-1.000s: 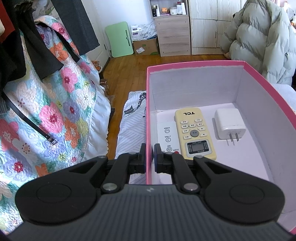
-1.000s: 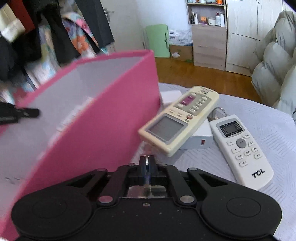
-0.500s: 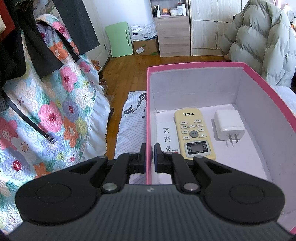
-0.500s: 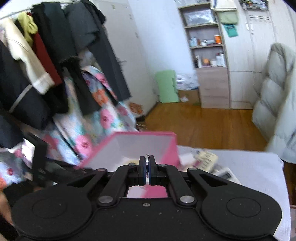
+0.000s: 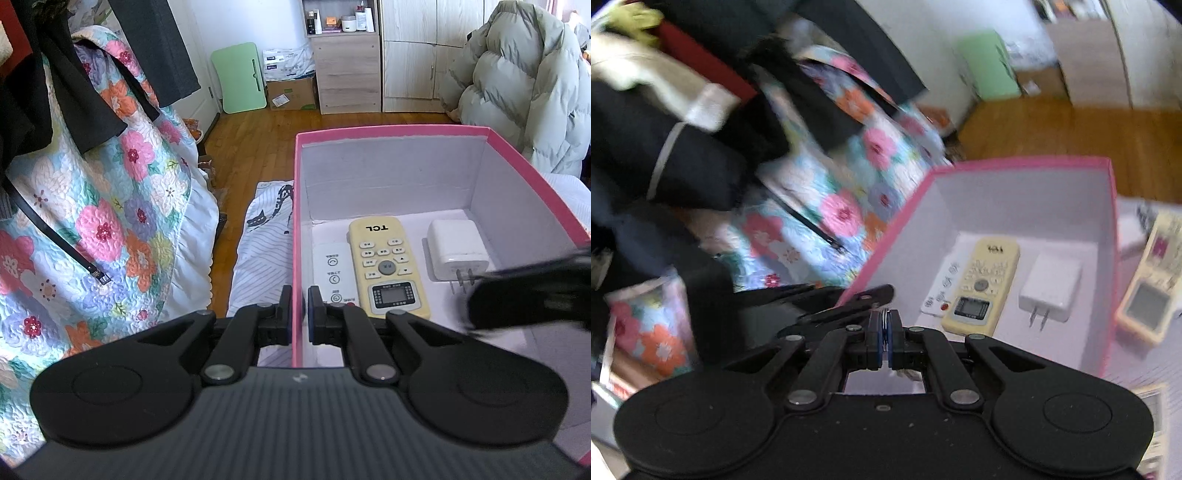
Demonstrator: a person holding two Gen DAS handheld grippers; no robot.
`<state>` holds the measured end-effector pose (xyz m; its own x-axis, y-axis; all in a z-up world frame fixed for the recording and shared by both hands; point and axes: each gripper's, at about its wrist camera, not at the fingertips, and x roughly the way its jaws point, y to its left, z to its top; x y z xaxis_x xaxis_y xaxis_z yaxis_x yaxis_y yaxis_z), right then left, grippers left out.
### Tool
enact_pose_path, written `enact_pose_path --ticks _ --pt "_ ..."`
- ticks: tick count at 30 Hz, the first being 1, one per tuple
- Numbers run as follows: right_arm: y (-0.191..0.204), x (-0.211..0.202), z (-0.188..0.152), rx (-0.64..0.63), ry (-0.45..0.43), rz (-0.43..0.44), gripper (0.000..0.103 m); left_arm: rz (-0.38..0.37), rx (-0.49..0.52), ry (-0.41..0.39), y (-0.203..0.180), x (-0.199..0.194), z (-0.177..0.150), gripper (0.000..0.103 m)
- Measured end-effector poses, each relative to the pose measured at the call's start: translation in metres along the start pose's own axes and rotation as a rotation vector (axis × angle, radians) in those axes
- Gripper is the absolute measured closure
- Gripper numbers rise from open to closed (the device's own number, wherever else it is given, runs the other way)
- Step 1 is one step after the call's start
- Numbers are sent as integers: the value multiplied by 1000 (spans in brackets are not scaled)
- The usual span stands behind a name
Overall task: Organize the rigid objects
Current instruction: 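Carry the keys into the pink box and open the right gripper, then lower the right gripper onto the cream QUNDA remote and close it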
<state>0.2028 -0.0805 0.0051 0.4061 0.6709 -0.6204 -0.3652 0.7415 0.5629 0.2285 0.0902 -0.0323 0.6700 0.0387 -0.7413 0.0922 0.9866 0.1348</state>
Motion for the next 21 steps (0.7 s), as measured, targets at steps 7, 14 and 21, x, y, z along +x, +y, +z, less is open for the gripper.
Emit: enact_pose_path --ticks 7,14,21 --pt "-21 28 17 79 -80 -86 88 -5 5 -1 0 1 0 97" --pt "-20 -33 1 -16 -155 -130 73 -6 7 -2 -1 0 0 96" --pt "-28 -123 -39 -157 -225 -280 58 -5 9 -2 -1 0 0 96"
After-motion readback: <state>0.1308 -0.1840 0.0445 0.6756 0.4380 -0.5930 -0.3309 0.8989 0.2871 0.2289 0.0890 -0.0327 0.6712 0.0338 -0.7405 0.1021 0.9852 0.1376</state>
